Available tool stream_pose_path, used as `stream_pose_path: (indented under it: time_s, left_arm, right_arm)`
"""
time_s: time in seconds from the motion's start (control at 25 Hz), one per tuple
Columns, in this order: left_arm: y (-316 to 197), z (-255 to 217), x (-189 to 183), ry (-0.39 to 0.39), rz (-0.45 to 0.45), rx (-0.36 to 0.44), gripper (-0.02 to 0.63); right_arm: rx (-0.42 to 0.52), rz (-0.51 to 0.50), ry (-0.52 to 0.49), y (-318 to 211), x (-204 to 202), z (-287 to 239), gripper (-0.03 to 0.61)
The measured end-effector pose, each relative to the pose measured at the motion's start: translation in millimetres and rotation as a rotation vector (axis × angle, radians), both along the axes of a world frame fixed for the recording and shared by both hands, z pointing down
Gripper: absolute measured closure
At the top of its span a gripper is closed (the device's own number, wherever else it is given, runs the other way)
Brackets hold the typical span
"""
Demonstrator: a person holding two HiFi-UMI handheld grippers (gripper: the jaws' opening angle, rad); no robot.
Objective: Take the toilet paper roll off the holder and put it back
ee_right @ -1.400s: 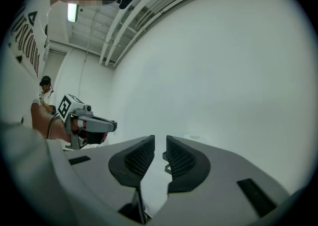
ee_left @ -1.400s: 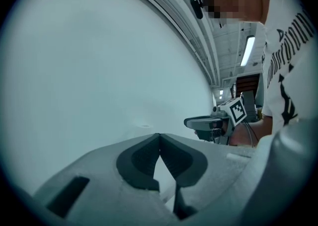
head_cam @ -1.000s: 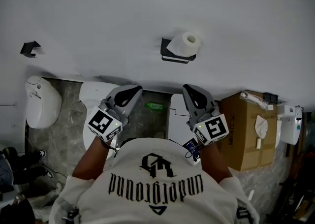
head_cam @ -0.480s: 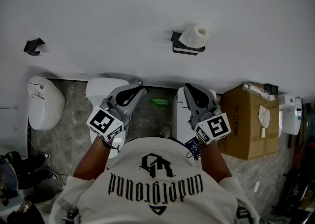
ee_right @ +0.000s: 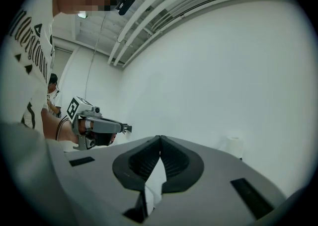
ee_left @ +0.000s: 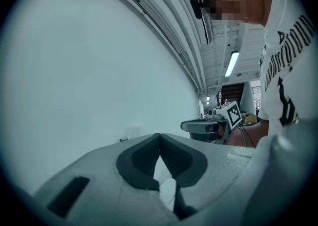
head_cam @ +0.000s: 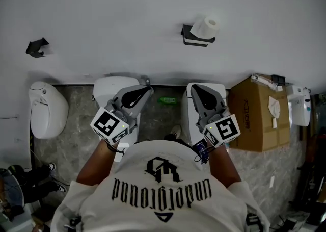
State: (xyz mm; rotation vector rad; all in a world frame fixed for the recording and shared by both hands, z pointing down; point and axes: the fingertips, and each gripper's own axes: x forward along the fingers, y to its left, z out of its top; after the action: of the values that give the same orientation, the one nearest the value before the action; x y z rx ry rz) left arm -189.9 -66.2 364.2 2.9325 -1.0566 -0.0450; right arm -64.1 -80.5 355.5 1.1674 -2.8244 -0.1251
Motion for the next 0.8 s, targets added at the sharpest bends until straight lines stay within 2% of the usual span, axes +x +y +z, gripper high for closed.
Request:
stream_pose_path:
  time_s: [0.32,0.52,0.8]
  left_arm:
    - [37.0,6.8,-12.9,0.0,0.063,-0.008,0.6]
    - [52.2,5.6,-11.5,0.019,0.062,0.005,0.6]
    - [72.0,-3.1,-1.1,0.055,0.017,0.022,0.6]
  right_arm:
    - [-0.021,0.019,0.029,45.5,-23.2,5.5,0.563]
    - [-0.026,0.005,0.029,64.0,-23.2,6.0,0.564]
    - [-0.013,-0.042,0.039,86.9,-9.2,4.6,0.565]
